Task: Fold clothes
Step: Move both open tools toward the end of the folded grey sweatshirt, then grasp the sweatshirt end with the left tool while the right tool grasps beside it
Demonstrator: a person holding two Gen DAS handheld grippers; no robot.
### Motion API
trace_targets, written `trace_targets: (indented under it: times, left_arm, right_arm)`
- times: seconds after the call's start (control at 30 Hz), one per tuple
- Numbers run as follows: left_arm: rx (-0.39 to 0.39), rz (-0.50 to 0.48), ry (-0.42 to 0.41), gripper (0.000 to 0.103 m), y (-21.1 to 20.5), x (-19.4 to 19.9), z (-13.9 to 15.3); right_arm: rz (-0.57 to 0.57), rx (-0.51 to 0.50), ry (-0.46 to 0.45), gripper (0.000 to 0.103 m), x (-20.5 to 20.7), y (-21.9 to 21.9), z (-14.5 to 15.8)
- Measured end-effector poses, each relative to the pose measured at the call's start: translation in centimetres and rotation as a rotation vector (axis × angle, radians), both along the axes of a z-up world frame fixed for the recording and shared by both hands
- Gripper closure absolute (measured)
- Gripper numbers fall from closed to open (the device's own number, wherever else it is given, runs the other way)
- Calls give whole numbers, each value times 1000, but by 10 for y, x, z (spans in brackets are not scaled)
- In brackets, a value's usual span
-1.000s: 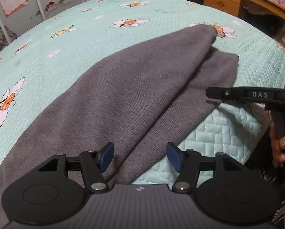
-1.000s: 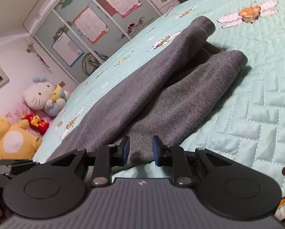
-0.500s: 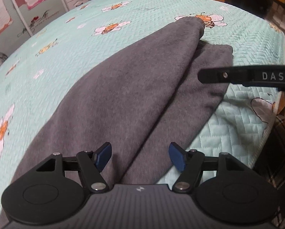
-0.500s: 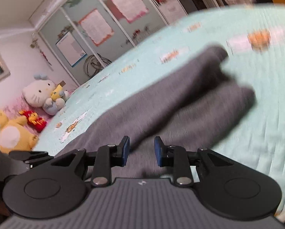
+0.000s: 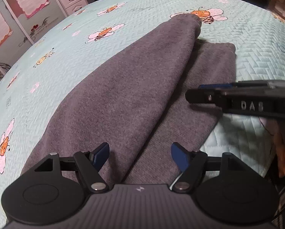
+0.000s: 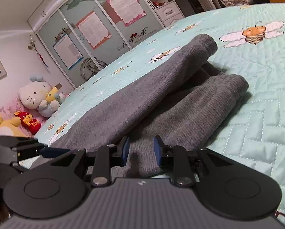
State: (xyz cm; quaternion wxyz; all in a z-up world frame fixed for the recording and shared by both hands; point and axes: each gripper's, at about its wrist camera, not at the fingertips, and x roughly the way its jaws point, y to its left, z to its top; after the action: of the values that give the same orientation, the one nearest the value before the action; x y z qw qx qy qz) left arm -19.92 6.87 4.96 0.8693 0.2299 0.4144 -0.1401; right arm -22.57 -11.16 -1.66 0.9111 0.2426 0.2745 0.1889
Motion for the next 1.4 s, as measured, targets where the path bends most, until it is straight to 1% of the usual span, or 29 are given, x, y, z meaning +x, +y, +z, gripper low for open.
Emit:
trace_targets:
  times: [0.1, 0.23, 0.33, 0.37, 0.4, 0.43, 0.47, 0.5, 0.6, 0.67, 0.73, 0.8, 0.83, 0.87, 0.9, 0.93, 0.97, 1.0, 1.13, 1.2, 1.27, 1.3, 1.33, 1.37, 1.4]
  left_arm:
    - [-18, -15, -12, 27, -5, 1, 2]
    - [-5, -2, -5, 24, -7, 9, -5]
    - [-13, 11, -4, 23, -8, 13, -7]
    - [-10, 8, -9, 23, -9, 14, -7]
    - [-5, 1, -17, 20, -9, 15, -8]
    - [-3, -1, -21, 20, -8, 16, -9]
    - [-3, 0, -23, 20, -6, 18, -11]
    - [-11, 12, -20, 20, -3, 19, -11]
    - [-44, 48, -5, 20, 4, 23, -11]
    - [-26, 25, -15, 21, 2, 22, -11]
    - [-2, -11, -24, 23, -2, 20, -12]
    - [-3, -29, -18, 25, -1, 23, -12]
    - [-16, -29, -6, 27, 1, 25, -10]
    - [-36, -24, 10, 36, 3, 29, -8]
    - [-50, -19, 20, 51, 5, 31, -6]
    - [-60, -12, 26, 58, 6, 32, -3]
    - [-69, -5, 31, 71, 8, 34, -1]
    - [-74, -1, 33, 81, 9, 34, 1]
    - [-69, -1, 27, 90, 10, 30, 0]
    - [-80, -4, 24, 93, 11, 27, 1]
    - [-89, -5, 19, 94, 14, 25, 3]
    - [-95, -4, 14, 95, 16, 23, 4]
    - [-101, -1, 8, 96, 18, 22, 6]
    - [-108, 3, 3, 96, 20, 21, 7]
    - [-115, 7, 0, 97, 23, 21, 9]
  right_arm:
    - [-5, 13, -8, 73, -2, -3, 6]
    - [-21, 59, -35, 60, -5, -9, 21]
    - [-39, 77, -51, 55, -2, -17, 28]
    - [-40, 76, -34, 54, 2, -19, 24]
    - [-39, 70, 3, 53, 6, -22, 15]
    - [-37, 64, 40, 55, 11, -24, 7]
    - [-33, 63, 51, 58, 13, -26, -1]
    - [-27, 76, 33, 59, 11, -29, -4]
    - [-26, 100, 55, 57, 11, -35, 5]
    - [-57, 173, 47, 55, 15, -45, 11]
    - [-92, 245, 38, 49, 20, -56, 15]
    - [-122, 259, 45, 47, 31, -62, 17]
    - [-137, 266, 51, 47, 37, -64, 16]
    - [-150, 273, 62, 47, 43, -66, 15]
    - [-163, 280, 72, 47, 48, -68, 14]
    - [-175, 294, 81, 47, 53, -70, 12]
    - [-185, 320, 85, 47, 57, -72, 10]
    - [-195, 345, 89, 47, 61, -73, 8]
    - [-240, 439, 103, 47, 77, -82, 2]
    - [-248, 454, 105, 47, 84, -83, 1]
    - [-248, 457, 107, 47, 91, -83, 1]
    - [-247, 459, 108, 51, 94, -83, 1]
    - [-245, 454, 102, 69, 97, -83, 1]
    - [-240, 438, 84, 84, 98, -82, 4]
    - [-235, 427, 70, 95, 98, -82, 6]
